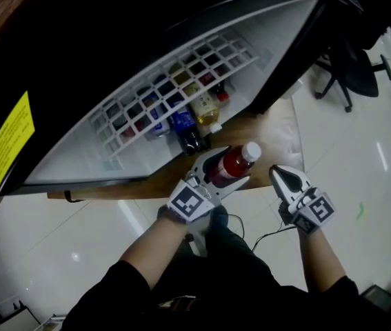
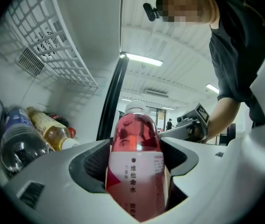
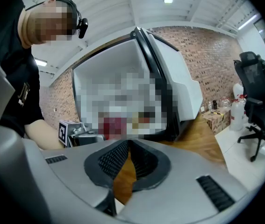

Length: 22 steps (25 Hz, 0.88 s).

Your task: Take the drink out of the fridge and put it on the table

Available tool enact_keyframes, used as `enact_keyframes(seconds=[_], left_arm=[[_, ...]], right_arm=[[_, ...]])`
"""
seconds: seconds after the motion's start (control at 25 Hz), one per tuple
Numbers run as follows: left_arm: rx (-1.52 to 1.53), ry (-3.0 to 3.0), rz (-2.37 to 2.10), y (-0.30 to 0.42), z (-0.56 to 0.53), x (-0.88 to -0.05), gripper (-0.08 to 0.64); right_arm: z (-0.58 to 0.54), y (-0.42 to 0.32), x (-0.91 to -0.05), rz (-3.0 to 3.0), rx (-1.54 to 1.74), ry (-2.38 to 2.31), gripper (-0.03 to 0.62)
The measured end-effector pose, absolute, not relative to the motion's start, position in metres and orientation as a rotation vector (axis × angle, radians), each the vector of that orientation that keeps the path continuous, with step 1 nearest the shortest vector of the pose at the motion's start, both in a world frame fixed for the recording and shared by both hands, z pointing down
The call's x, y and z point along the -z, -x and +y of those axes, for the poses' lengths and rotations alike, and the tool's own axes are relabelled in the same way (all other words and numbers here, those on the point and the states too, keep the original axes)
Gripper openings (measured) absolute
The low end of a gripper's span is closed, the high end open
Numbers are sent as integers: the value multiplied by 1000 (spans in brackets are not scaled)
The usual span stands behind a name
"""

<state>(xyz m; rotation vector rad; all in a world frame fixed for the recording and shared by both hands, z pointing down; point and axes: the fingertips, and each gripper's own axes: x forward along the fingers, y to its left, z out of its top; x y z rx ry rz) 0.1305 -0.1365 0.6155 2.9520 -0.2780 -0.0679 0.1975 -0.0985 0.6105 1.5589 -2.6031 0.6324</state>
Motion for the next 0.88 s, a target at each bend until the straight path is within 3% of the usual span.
enact_keyframes(seconds=[0.04, 0.16, 0.32, 0.4, 0.48, 0.88], left_arm=[[64, -2950, -272, -130, -135, -615, 334], [65, -2957, -246, -131, -131, -614, 334], [43, -2964, -211, -132, -124, -615, 334], [20, -2972, -183, -133, -118, -617, 334], [1, -2972, -170, -133, -114, -620, 334], [-175, -3036, -239, -132, -120, -634, 338]], right_arm=[[-102, -193, -604, -2641, -662, -1550, 46], [-114, -176, -580, -2781, -753, -1502, 188], [-132, -156, -564, -2850, -725, -1456, 270], [-133, -149, -567, -2840, -696, -1413, 271], [-131, -140, -564, -2859, -655, -1377, 181], [-125, -96, -562, -2749, -299, -1214, 184]])
